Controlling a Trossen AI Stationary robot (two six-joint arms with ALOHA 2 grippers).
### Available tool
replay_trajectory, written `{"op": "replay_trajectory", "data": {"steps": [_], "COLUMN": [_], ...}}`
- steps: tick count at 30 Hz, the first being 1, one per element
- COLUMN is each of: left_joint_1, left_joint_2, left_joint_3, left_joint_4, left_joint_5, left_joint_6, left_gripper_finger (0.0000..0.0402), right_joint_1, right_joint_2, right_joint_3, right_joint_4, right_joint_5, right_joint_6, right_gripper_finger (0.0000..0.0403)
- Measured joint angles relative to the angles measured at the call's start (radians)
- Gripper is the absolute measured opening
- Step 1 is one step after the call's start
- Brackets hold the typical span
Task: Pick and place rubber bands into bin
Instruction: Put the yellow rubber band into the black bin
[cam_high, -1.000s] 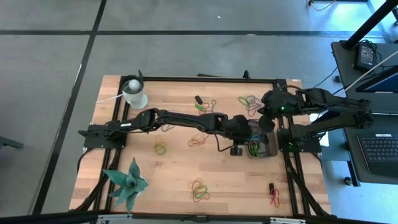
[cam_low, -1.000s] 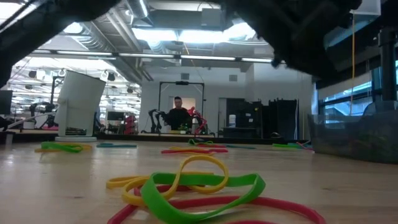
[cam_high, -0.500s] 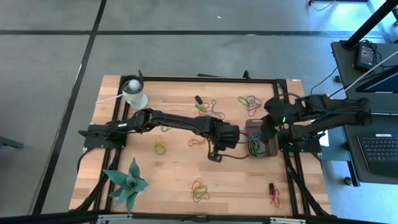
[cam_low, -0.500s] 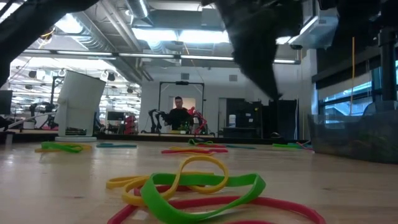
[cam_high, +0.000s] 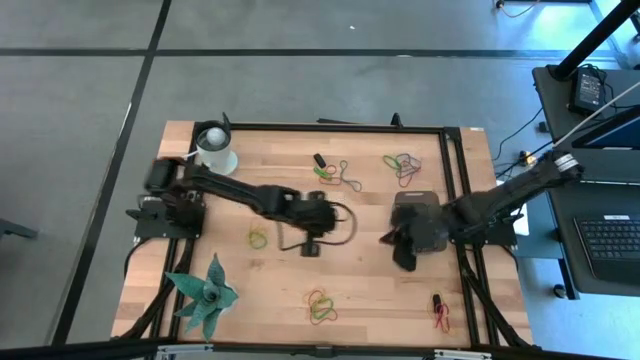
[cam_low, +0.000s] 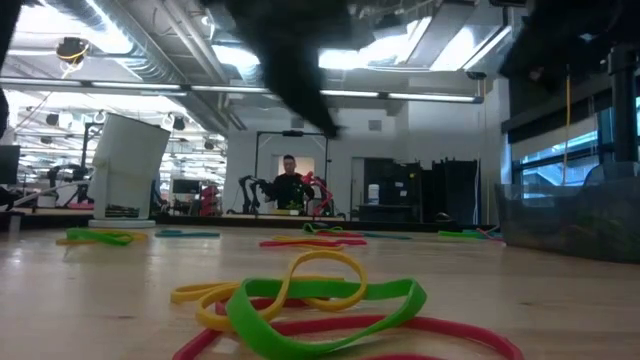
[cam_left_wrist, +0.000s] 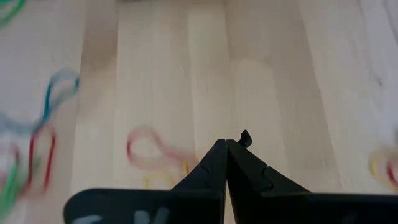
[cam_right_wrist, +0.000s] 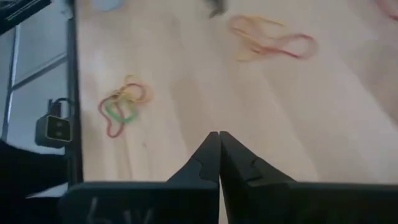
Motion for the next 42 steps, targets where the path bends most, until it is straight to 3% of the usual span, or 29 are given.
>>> {"op": "replay_trajectory", "data": {"steps": [4,11,15,20,28,33,36,42], "left_joint_1": [-0.039,-0.166,-0.245,-0.32,-0.382,-0.403,-0.414,-0.422], "left_joint_2": [-0.187,-0.501,-0.666,-0.821,-0.914,-0.916,-0.915,-0.915], "left_joint_3": [-0.173,-0.376,-0.475,-0.573,-0.628,-0.629,-0.629,-0.629], "left_joint_4": [0.004,-0.071,-0.107,-0.105,-0.123,-0.124,-0.124,-0.126], "left_joint_5": [-0.037,-0.187,-0.235,-0.278,-0.312,-0.312,-0.312,-0.312], "left_joint_6": [-0.059,-0.124,-0.187,-0.257,-0.277,-0.277,-0.276,-0.274], "left_gripper_finger": [0.0002,0.0002,0.0002,0.0002,0.0002,0.0002,0.0002,0.0002], "right_joint_1": [0.025,0.03,0.03,0.03,0.03,0.03,0.03,0.032], "right_joint_2": [0.169,0.49,0.661,0.826,0.971,1.023,1.049,1.082], "right_joint_3": [0.062,0.322,0.52,0.745,0.921,0.944,0.945,0.945], "right_joint_4": [0.104,0.09,-0.064,-0.264,-0.28,-0.27,-0.257,-0.218], "right_joint_5": [-0.002,-0.058,-0.097,-0.104,-0.104,-0.106,-0.159,-0.202], "right_joint_6": [-0.091,-0.162,-0.203,-0.14,-0.099,-0.096,-0.094,-0.097], "right_gripper_finger": [0.0001,0.0,0.0,0.0013,0.0064,0.0097,0.0112,0.012]}}
